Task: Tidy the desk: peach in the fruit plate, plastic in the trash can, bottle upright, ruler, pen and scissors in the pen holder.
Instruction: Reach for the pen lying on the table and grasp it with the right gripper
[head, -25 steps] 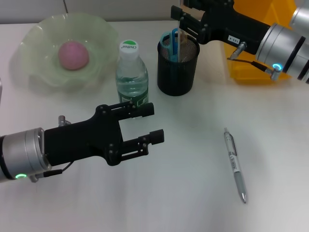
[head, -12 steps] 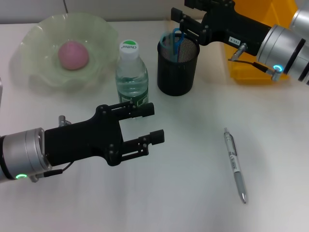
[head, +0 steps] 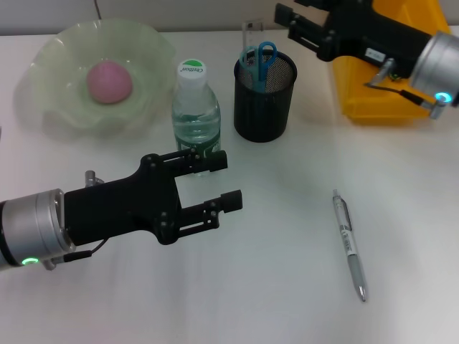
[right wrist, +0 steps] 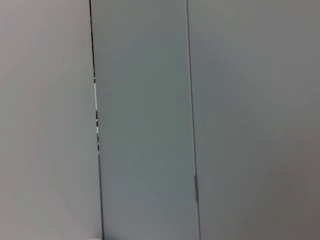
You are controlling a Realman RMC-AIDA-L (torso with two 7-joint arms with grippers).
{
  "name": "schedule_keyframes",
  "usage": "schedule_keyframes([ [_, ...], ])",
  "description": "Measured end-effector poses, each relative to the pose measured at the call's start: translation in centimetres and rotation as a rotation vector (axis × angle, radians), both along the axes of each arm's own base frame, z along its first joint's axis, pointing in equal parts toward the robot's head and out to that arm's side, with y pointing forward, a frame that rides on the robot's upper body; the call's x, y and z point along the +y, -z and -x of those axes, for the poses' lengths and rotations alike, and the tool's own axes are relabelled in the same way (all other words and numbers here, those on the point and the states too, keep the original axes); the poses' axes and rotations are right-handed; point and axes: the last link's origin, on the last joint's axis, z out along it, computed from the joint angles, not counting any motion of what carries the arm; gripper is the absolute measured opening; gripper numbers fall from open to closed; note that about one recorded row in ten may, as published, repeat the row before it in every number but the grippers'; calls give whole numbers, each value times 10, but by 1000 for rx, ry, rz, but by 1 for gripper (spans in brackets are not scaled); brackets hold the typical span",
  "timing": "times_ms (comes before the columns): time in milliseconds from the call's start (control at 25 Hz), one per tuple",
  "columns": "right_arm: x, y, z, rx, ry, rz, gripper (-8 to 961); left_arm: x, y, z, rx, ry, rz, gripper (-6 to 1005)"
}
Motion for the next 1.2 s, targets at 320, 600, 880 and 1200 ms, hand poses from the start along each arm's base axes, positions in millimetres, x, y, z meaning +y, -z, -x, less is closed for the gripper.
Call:
schedule_keyframes([
  [320,-26,-33,18,-127,20,195,471,0,-1,0,-2,1,0,624],
  [600,-41,-62,37,-331,163,465,471,-1,0,-1,-6,4,2,624],
  [880,-52,-89,59,-414,306,662,472,-3,0,1,-7,0,4,624],
  [1200,-56,-90,60,-494,419,858,492,-6,-1,4,-7,-6,8,624],
])
